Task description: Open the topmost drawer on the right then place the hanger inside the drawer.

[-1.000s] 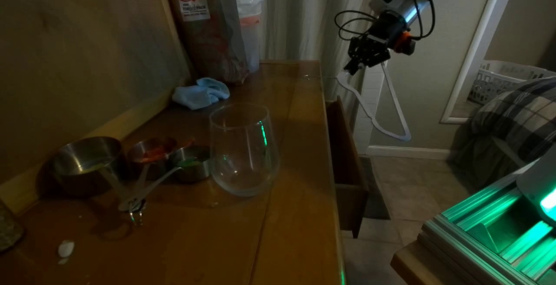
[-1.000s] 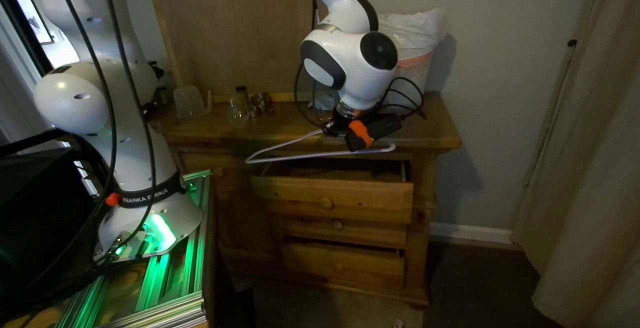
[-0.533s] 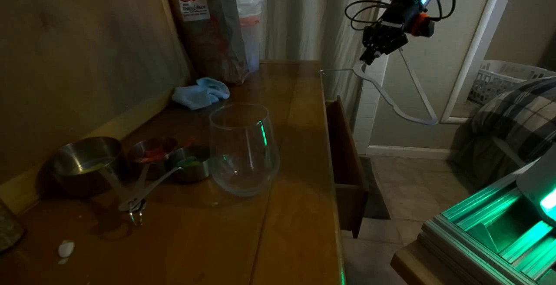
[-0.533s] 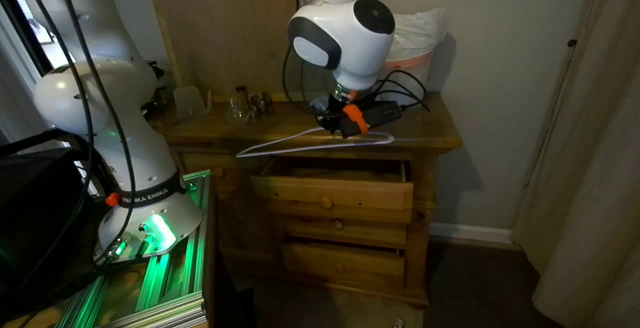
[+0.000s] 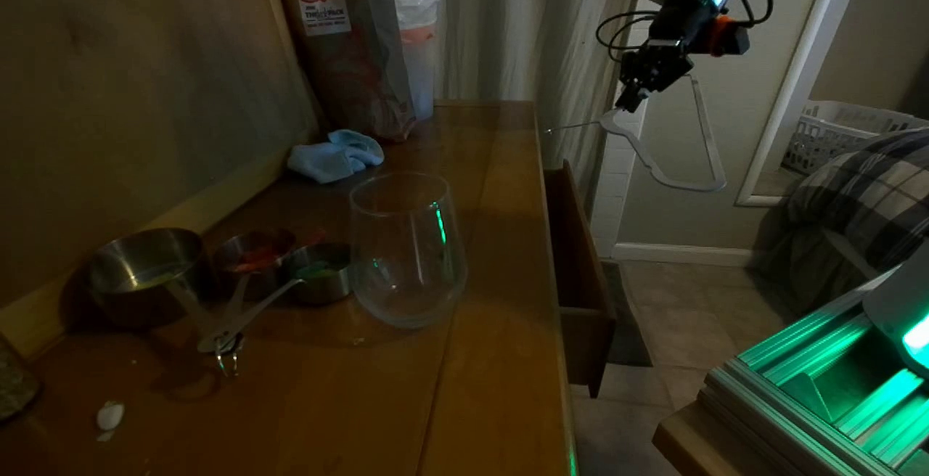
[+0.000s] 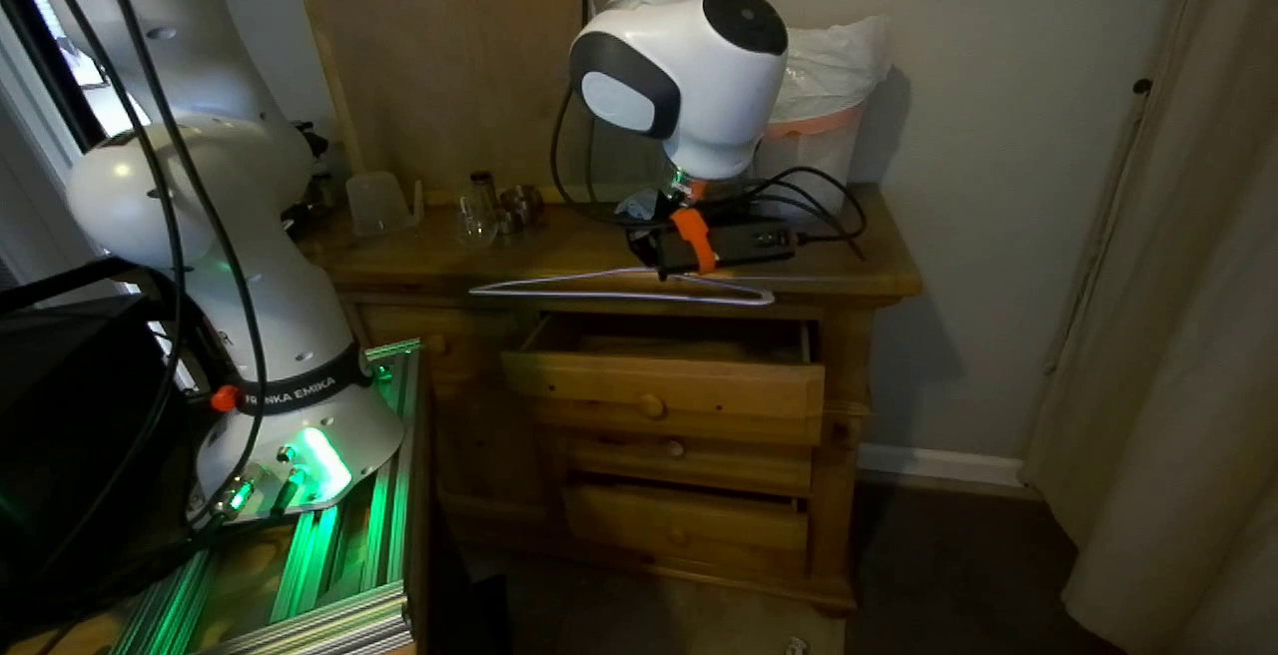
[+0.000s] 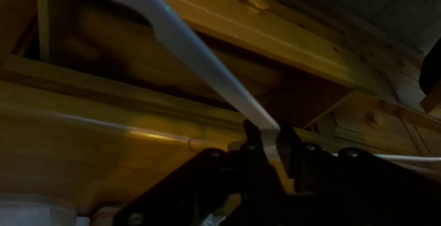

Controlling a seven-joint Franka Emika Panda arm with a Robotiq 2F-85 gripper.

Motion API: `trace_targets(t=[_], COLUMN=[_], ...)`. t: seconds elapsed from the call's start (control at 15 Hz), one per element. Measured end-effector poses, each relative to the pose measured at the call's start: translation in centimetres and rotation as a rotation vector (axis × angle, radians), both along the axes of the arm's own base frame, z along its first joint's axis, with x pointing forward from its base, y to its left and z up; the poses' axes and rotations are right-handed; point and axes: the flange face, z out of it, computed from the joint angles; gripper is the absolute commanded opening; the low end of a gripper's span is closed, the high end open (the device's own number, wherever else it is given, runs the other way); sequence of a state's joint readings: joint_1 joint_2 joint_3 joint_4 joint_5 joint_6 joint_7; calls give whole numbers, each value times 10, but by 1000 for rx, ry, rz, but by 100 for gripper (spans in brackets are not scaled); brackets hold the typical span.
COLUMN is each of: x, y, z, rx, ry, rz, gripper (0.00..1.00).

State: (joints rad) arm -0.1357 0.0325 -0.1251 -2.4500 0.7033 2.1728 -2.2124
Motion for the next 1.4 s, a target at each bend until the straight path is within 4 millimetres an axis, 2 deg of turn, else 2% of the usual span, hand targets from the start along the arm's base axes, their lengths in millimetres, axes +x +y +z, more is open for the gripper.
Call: trace_targets(t=[0.47,0.73,1.4], x=[-2,3,30], y=[-5,1,59], z=[-10,-16,-61], rx=[-104,-160,-237], ry=[99,122,22], rz=[-144,-189,-222], gripper=[5,5,5])
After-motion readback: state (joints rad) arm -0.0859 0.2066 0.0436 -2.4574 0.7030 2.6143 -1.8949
